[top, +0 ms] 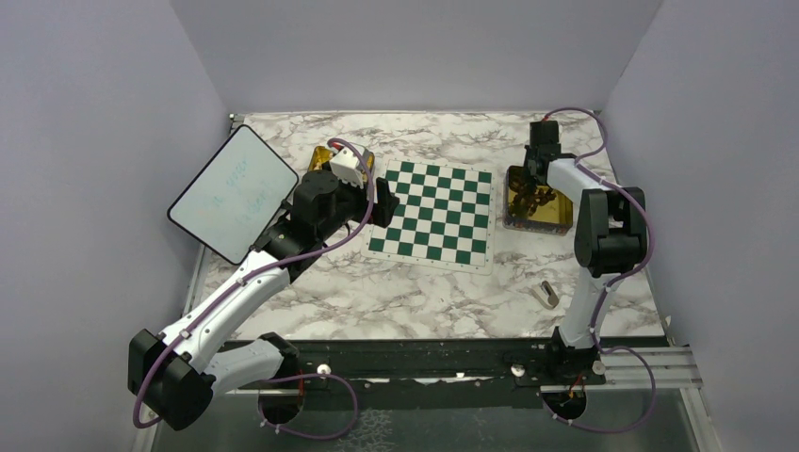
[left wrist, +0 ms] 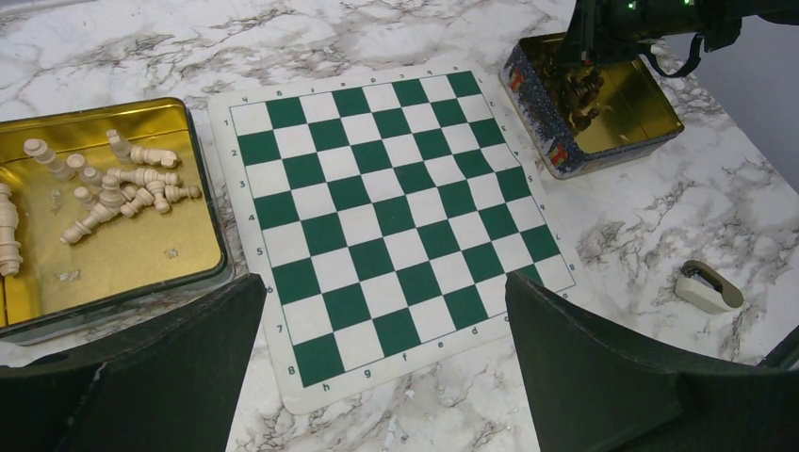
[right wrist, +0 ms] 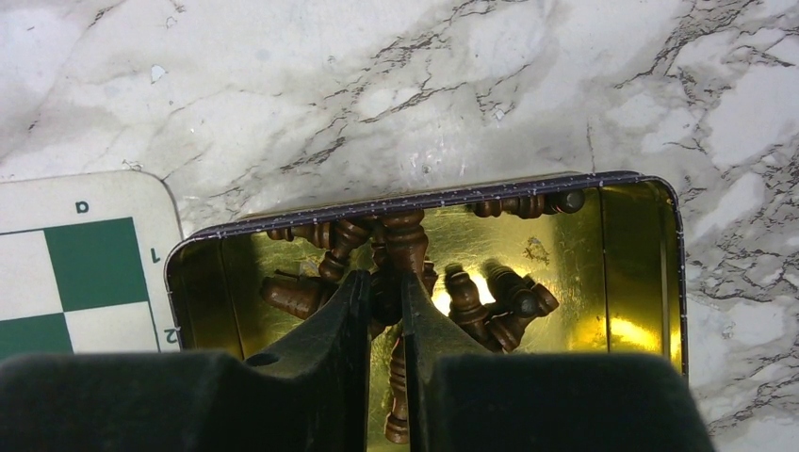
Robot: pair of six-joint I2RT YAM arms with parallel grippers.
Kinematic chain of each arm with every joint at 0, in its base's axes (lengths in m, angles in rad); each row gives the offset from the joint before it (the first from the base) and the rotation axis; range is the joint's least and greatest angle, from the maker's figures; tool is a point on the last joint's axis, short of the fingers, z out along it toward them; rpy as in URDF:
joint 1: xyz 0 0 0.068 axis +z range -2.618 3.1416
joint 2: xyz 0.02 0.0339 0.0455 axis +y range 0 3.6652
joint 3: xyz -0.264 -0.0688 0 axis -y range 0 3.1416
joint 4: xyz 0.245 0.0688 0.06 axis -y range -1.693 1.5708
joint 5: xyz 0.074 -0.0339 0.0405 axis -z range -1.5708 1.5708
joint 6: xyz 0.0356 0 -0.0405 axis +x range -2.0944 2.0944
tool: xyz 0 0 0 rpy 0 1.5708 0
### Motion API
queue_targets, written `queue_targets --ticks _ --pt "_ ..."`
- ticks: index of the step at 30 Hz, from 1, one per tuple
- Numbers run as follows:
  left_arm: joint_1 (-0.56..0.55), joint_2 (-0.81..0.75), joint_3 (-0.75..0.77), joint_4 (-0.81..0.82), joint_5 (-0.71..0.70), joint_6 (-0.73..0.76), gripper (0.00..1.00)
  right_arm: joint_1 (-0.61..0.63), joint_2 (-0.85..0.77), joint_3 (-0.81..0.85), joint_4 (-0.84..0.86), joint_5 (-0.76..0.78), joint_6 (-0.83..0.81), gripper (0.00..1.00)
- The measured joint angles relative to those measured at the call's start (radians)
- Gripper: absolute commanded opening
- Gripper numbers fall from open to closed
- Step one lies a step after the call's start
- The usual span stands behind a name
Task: Set up the chess pieces on the board
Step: Pick up the chess piece from the storage box.
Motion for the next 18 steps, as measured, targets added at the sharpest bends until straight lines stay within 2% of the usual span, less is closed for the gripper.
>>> queue_targets --ticks 9,18 --pt "0.000 0.000 0.000 0.000 0.000 0.000 0.99 0.000 -0.035 0.000 -0.057 0.000 0.005 0.10" --pt "0.000 0.000 -0.006 0.000 0.000 -0.002 0.99 0.000 -0.152 0.003 -0.121 0.000 0.005 0.10"
